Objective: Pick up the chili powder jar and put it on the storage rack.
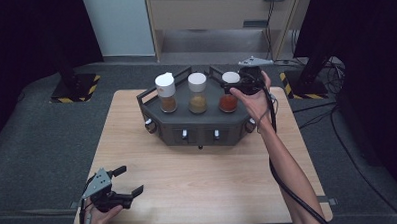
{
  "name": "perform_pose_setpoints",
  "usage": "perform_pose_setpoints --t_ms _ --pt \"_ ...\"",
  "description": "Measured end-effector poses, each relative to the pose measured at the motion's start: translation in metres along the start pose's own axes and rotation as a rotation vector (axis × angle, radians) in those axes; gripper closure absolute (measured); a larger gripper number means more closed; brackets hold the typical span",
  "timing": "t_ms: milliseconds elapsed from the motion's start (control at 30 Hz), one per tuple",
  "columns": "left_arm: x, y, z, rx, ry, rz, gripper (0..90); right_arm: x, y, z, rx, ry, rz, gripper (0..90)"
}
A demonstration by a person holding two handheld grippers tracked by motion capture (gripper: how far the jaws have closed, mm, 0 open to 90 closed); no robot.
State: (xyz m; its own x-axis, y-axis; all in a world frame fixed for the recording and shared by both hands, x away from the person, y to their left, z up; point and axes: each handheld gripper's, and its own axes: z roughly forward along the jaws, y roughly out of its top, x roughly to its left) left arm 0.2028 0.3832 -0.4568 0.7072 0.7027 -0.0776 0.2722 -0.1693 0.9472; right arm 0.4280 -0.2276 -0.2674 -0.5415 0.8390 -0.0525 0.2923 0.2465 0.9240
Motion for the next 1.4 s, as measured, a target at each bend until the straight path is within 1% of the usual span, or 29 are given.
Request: perform_pose_setpoints --t_ms 267,367,467,500,667,700,800,867,1000,1100,1167,1200,1267,1367,1400 --pt "-0.001 0.000 0.000 -0.004 0.002 -0.002 1.7 0.000 0.013 -0.010 -0.018 0.000 -0.022 3.0" --pt "0.000 0.000 0.000 -0.001 0.002 0.000 1.6 0.001 0.019 -0.019 -0.037 -0.001 -0.039 2.4" --pt "0.000 0.000 0.000 -0.001 0.001 0.000 1.6 0.002 0.022 -0.025 -0.043 0.010 -0.046 2.3" --pt "0.000 0.000 0.000 -0.001 0.001 -0.001 1.6 0.003 0.023 -0.028 -0.046 0.011 -0.056 2.3" --pt "0.000 0.000 0.000 -0.002 0.002 -0.004 1.6 0.007 0.025 -0.043 -0.060 0.024 -0.071 2.3" --pt "0.000 0.000 -0.001 -0.005 0.003 -0.006 1.6 0.007 0.026 -0.046 -0.062 0.028 -0.084 2.3" --pt "0.000 -0.001 -0.002 -0.004 0.008 -0.009 1.6 0.009 0.025 -0.057 -0.083 0.039 -0.097 2.2" --pt "-0.001 -0.001 -0.002 -0.009 0.011 -0.016 1.6 0.010 0.023 -0.067 -0.099 0.053 -0.105 1.9" --pt "-0.003 -0.002 -0.004 -0.008 0.019 -0.020 1.6 0.010 0.019 -0.083 -0.111 0.084 -0.110 2.3" --pt "-0.003 -0.003 -0.006 -0.009 0.031 -0.028 1.6 0.008 0.010 -0.094 -0.126 0.127 -0.092 2.3" --pt "-0.004 -0.003 -0.007 -0.011 0.031 -0.029 1.6 0.009 0.004 -0.101 -0.125 0.140 -0.109 2.2" --pt "-0.004 -0.003 -0.007 -0.010 0.030 -0.027 1.6 0.009 0.000 -0.105 -0.128 0.147 -0.110 2.1" --pt "-0.004 -0.003 -0.006 -0.003 0.028 -0.022 1.6 0.011 -0.007 -0.112 -0.131 0.151 -0.121 1.9" --pt "-0.003 -0.003 -0.006 -0.005 0.026 -0.025 1.6 0.011 -0.020 -0.123 -0.137 0.162 -0.122 1.6" --pt "-0.003 -0.003 -0.005 -0.003 0.026 -0.024 1.6 0.012 -0.026 -0.129 -0.134 0.153 -0.123 1.4"
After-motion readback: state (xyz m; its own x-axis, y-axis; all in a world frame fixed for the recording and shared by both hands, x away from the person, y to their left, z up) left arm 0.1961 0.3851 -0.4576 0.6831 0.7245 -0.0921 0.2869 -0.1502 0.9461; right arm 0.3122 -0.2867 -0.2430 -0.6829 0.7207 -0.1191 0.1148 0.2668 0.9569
